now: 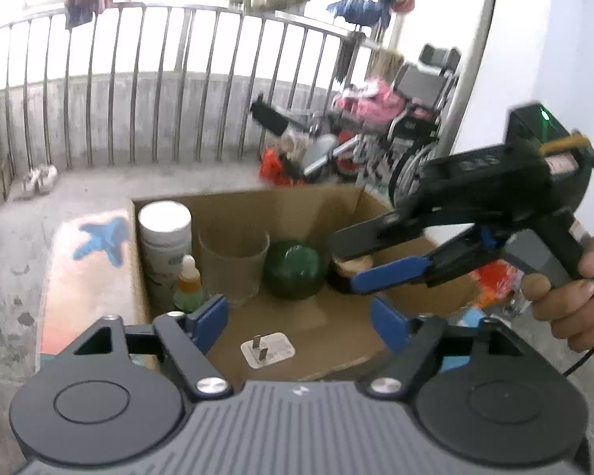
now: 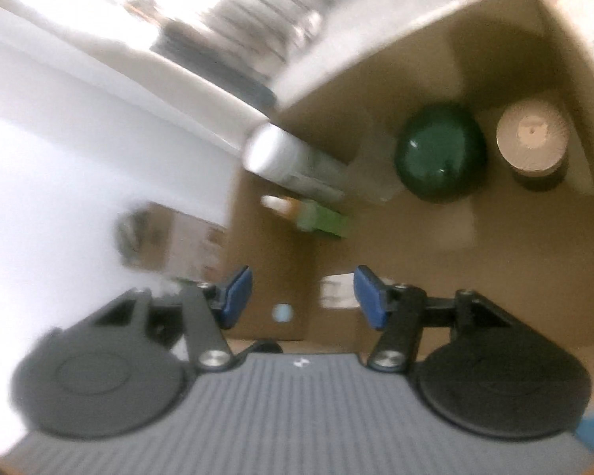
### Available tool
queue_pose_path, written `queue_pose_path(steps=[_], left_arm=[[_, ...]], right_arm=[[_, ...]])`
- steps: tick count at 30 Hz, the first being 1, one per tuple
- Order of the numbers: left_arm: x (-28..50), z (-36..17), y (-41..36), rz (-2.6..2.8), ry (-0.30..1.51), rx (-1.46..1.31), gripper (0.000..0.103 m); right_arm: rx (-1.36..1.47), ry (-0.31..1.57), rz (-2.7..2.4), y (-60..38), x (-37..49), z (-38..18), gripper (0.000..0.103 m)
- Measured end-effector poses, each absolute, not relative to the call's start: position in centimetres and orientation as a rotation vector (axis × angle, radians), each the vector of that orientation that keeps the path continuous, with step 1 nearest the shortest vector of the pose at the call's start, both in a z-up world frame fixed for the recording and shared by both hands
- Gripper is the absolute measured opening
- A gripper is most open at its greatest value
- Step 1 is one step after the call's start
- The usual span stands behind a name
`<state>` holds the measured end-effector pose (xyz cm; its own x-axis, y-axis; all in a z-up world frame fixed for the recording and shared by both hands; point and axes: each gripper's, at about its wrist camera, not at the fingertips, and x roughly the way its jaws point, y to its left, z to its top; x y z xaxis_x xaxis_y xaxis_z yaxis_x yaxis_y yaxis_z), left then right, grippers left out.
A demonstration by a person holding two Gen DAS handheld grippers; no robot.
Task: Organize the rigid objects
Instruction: 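Move the right gripper down to the black cylinder on the table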
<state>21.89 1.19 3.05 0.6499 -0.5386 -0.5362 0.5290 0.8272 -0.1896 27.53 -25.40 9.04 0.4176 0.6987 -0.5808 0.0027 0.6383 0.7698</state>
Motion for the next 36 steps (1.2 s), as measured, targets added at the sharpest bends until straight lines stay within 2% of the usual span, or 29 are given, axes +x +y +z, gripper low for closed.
queue_pose_path(steps=[4,8,15,19,22,25,28,31,32,36], left_arm=[[17.7,5.3,3.2,-0.621,0.554,-0.043,0.088],[14.0,5.9,4.0,-0.635,0.538,-0.061,0.088],[10.6,3.5,4.5,-0.625,0.56,-0.103,0.087],[10.3,2.3,4.2,-0.602,0.573,-0.104,0.077],[9.8,1.4,4.1,-0.587,0.584,-0.085,0.076],[8.8,-0.1,4.8,-0.586,0.62,-0.087,0.076],[8.1,-1.9,5.3,-0.556,0.672,-0.067,0.069],[8.0,-3.7,6.0,-0.523,0.725,-0.068,0.067],[8.1,-4.2,6.2,-0.518,0.745,-0.081,0.063],[8.8,-6.0,6.1,-0.541,0.798,-0.125,0.058]], right_arm=[[0.794,0.946,0.525,-27.1,22.7,12.5,0.061],[0.759,0.853,0.521,-27.9,17.1,14.6,0.062],[0.704,0.813,0.499,-27.1,12.1,15.0,0.062],[0.635,0.791,0.507,-25.2,11.7,15.5,0.056],[0.519,0.784,0.518,-22.5,11.3,15.3,0.053],[0.444,0.805,0.54,-20.2,10.5,13.7,0.053],[0.394,0.84,0.504,-18.5,9.5,11.1,0.052],[0.422,0.882,0.492,-17.3,9.0,8.5,0.047],[0.426,0.892,0.492,-16.8,9.0,7.9,0.045],[0.385,0.924,0.5,-14.9,9.1,6.6,0.043]])
